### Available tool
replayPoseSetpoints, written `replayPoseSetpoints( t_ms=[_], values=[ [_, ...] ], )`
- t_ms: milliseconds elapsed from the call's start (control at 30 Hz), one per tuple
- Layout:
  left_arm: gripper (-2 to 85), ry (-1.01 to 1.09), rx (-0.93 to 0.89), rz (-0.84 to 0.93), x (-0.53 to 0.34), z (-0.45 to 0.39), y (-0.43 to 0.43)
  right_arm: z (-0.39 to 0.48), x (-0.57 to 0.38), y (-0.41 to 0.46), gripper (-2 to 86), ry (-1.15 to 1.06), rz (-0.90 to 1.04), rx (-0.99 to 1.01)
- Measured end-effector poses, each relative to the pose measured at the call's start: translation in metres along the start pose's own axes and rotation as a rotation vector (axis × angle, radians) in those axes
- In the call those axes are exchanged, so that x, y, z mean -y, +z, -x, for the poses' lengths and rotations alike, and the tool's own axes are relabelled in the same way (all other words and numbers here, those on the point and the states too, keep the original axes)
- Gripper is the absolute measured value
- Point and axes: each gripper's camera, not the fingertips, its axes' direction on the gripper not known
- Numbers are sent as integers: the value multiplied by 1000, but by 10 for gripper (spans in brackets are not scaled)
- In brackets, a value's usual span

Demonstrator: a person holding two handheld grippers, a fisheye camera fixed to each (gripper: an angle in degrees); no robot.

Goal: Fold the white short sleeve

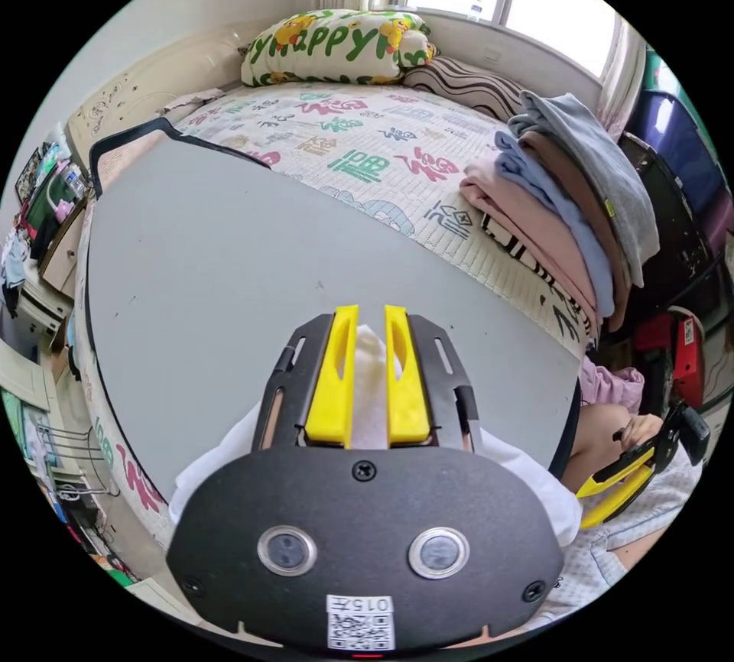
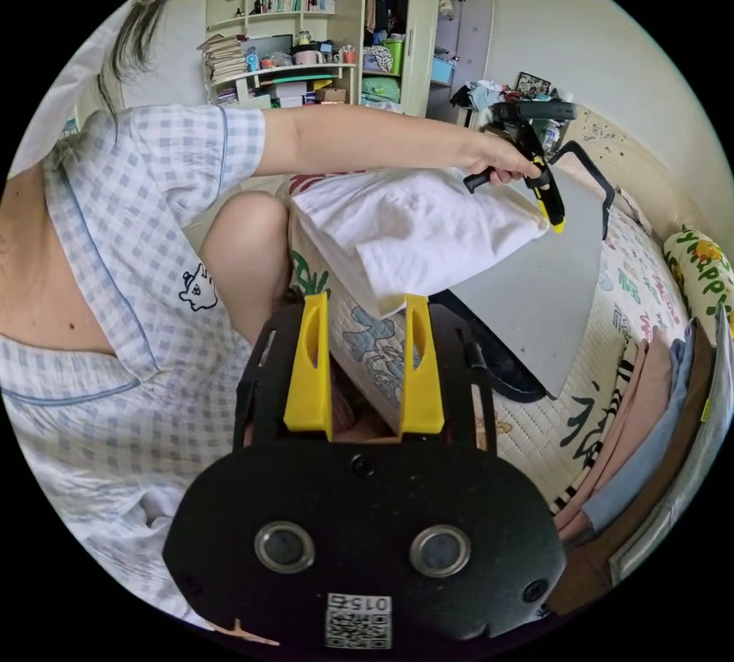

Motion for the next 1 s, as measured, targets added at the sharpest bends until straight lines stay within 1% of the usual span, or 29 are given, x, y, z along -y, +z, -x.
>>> replayPoseSetpoints(
  t_ms=[100,233,400,500,567,633,733,800,867,933,1000],
  values=[
    [25,2,25,46,12,4,10,-4,-7,-6,112,36,-26,-37],
    [31,12,14,55,23,6,8,-4,-11,-2,101,37,19,-25],
    [26,56,52,100,33,4,12,9,-12,0,85,0,35,-117],
    [5,116,24,113,36,0,15,20,-16,4,28,-52,52,-179],
    [-3,133,49,91,37,-1,12,27,-20,5,0,-94,62,-210],
    [-5,117,68,58,37,1,6,29,-22,4,-6,-99,67,-202],
    [-6,51,124,-41,35,14,-11,28,-28,-2,-9,-102,56,-177],
    [-5,12,69,-71,35,26,-18,28,-33,-5,-10,-97,50,-164],
    [0,2,-75,-19,37,40,-11,26,-37,-5,-10,-79,49,-165],
    [12,11,-98,25,35,44,-3,26,-39,-3,-10,-83,52,-163],
    [58,21,-84,51,31,46,6,27,-40,0,-9,-96,65,-170]
  ],
)
